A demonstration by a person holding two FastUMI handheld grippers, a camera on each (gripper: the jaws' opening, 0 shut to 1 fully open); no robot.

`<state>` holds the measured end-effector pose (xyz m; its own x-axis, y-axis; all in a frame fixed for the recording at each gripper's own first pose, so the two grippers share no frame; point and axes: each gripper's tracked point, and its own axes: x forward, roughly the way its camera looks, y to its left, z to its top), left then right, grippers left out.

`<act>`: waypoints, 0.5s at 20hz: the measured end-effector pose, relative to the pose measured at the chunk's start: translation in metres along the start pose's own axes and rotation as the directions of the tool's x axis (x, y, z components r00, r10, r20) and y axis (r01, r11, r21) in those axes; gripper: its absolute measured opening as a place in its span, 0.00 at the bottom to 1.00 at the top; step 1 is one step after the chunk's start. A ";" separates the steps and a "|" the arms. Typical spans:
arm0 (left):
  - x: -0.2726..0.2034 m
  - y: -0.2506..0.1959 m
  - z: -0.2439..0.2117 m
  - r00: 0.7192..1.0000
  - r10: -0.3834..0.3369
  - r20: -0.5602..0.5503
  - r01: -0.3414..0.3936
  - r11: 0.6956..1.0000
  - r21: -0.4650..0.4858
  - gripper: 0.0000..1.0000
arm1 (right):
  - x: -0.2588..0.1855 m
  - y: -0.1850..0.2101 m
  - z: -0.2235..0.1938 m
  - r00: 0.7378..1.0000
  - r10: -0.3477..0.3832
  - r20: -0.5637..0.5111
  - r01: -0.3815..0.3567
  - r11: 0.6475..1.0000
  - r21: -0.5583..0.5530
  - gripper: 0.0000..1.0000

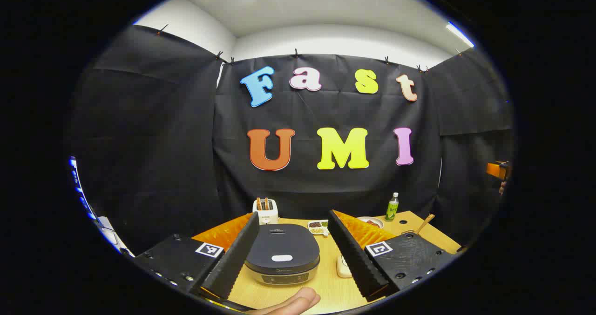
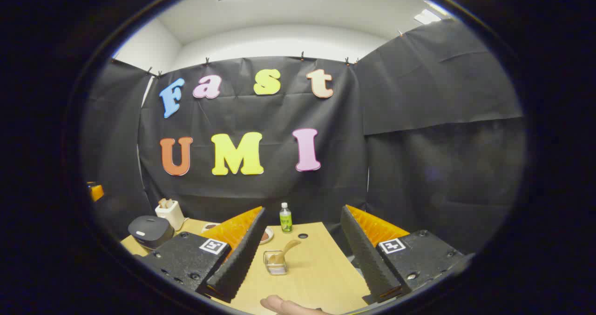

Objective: Close the left gripper, press the button to open the rice cooker; take a wooden spoon from the chopstick holder with the right hand, scoop a spoonful of rice and pour it into the rice cooker, then put the wooden spoon back into the chopstick holder.

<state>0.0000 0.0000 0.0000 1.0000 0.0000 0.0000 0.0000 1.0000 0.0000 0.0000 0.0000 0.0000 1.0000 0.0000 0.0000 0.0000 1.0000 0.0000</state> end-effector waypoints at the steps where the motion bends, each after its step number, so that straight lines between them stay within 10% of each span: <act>1: 0.001 0.002 0.000 1.000 0.001 0.003 -0.001 1.000 0.000 0.95 | -0.001 -0.001 -0.002 1.000 0.000 -0.004 0.000 1.000 0.001 0.96; 10: 0.005 0.001 -0.005 1.000 0.012 0.014 -0.012 1.000 0.013 0.96 | -0.005 -0.021 -0.007 1.000 -0.025 0.013 0.025 1.000 0.010 1.00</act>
<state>0.0052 0.0015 -0.0045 0.9998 0.0119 0.0141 -0.0121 0.9998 0.0133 -0.0053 -0.0207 -0.0066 0.9996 -0.0253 0.0131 0.0252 0.9996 0.0104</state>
